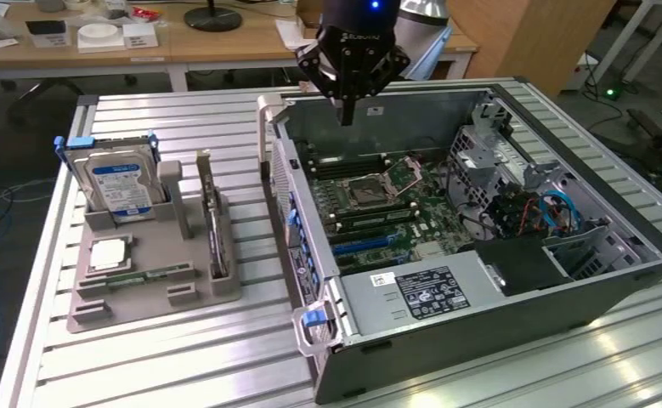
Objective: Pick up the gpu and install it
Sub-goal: 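Reach for the gpu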
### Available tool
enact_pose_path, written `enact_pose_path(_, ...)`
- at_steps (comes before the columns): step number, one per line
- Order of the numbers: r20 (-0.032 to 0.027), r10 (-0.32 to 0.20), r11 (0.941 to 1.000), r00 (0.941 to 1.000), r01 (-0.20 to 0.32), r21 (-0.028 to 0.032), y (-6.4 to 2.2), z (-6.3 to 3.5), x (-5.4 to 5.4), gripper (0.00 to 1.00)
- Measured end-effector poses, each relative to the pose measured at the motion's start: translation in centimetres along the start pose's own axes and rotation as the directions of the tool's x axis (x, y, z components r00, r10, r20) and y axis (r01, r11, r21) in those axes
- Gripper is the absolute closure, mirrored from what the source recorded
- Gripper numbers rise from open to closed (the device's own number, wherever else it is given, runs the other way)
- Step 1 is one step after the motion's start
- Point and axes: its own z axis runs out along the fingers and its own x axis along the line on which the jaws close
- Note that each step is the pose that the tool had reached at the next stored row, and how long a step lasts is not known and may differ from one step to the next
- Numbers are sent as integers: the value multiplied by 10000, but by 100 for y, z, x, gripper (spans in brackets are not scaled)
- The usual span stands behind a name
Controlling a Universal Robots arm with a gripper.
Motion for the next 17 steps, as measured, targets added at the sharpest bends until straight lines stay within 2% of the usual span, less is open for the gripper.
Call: enact_pose_path(17, 0, -1, 10000, 10000, 1, 0, -14, -5, 185, 89)
